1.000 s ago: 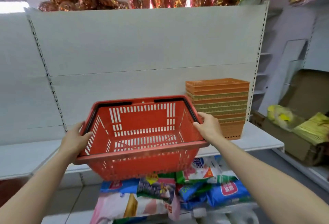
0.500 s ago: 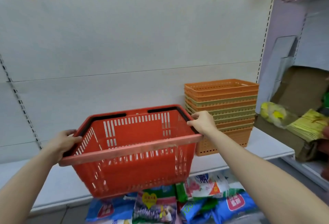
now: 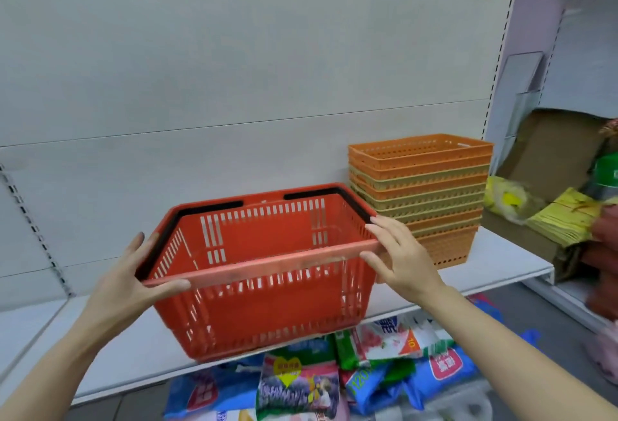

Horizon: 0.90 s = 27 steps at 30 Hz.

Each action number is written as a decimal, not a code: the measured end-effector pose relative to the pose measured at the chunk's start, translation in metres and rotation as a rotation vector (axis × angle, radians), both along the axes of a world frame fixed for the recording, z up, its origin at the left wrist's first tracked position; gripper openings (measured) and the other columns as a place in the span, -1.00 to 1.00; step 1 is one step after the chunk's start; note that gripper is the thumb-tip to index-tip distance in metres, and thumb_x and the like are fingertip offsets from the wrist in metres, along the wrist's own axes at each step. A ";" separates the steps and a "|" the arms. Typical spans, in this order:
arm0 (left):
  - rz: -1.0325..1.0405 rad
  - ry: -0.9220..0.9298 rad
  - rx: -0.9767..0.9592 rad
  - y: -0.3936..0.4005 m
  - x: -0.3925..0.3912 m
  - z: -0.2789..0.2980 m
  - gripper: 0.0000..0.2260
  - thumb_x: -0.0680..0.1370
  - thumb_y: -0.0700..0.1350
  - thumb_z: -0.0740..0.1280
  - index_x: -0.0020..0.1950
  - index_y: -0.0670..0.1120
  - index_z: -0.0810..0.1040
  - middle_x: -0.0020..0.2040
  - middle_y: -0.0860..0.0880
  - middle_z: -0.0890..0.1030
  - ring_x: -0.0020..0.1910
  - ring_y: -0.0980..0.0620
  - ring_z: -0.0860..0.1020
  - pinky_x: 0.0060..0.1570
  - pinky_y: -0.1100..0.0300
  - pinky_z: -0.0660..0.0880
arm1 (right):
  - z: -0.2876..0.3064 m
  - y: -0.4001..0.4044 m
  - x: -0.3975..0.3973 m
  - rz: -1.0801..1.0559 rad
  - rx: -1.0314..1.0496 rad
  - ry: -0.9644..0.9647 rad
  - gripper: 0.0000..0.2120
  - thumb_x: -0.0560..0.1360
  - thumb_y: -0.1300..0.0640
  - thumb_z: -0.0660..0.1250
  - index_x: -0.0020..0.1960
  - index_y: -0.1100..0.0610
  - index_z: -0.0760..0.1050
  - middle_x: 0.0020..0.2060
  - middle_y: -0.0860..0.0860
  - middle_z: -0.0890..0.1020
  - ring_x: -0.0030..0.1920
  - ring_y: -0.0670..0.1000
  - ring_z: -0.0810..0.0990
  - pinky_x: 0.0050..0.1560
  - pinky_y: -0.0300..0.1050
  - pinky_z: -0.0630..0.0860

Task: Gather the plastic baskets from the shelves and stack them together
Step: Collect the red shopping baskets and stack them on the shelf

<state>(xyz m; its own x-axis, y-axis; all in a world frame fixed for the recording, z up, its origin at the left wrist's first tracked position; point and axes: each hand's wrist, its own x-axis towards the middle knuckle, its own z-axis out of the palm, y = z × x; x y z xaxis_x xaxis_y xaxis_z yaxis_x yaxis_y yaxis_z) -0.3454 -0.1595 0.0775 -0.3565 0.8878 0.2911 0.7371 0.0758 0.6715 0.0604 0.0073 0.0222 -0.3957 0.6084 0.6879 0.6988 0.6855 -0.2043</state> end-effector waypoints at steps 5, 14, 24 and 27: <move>0.024 0.042 -0.004 0.018 -0.005 -0.007 0.29 -0.10 0.65 0.31 0.57 0.11 0.29 0.61 0.04 0.17 0.53 -0.02 0.27 0.47 -0.04 0.25 | 0.010 0.013 -0.006 -0.064 -0.059 -0.047 -0.27 0.56 -0.34 -0.07 0.28 0.23 0.50 0.31 0.11 0.50 0.39 0.06 0.36 0.38 0.05 0.34; 0.121 0.596 0.050 -0.001 -0.010 -0.019 0.02 0.31 0.52 0.20 0.57 -0.12 0.21 0.55 -0.21 0.27 0.50 -0.26 0.27 0.39 -0.24 0.32 | 0.019 -0.021 -0.018 -0.132 0.173 -0.142 -0.43 0.58 -0.14 0.14 0.39 0.28 0.39 0.38 0.19 0.43 0.43 0.17 0.32 0.48 0.12 0.16; 0.275 0.842 0.091 -0.203 0.039 -0.083 -0.29 0.45 0.29 0.28 0.39 -0.22 0.46 0.22 -0.23 0.54 0.15 -0.29 0.51 0.17 -0.15 0.44 | -0.052 -0.173 -0.089 0.300 0.227 -0.074 -0.49 0.53 0.00 0.30 0.36 0.31 0.41 0.29 0.20 0.51 0.32 0.21 0.44 0.42 0.18 0.24; 0.338 0.795 -0.024 -0.275 0.052 -0.127 -0.30 0.45 0.26 0.32 0.38 -0.24 0.47 0.22 -0.24 0.55 0.13 -0.28 0.51 0.14 -0.12 0.45 | -0.097 -0.230 -0.104 0.401 0.119 -0.105 -0.48 0.51 0.00 0.30 0.35 0.31 0.42 0.27 0.21 0.52 0.29 0.23 0.46 0.41 0.17 0.25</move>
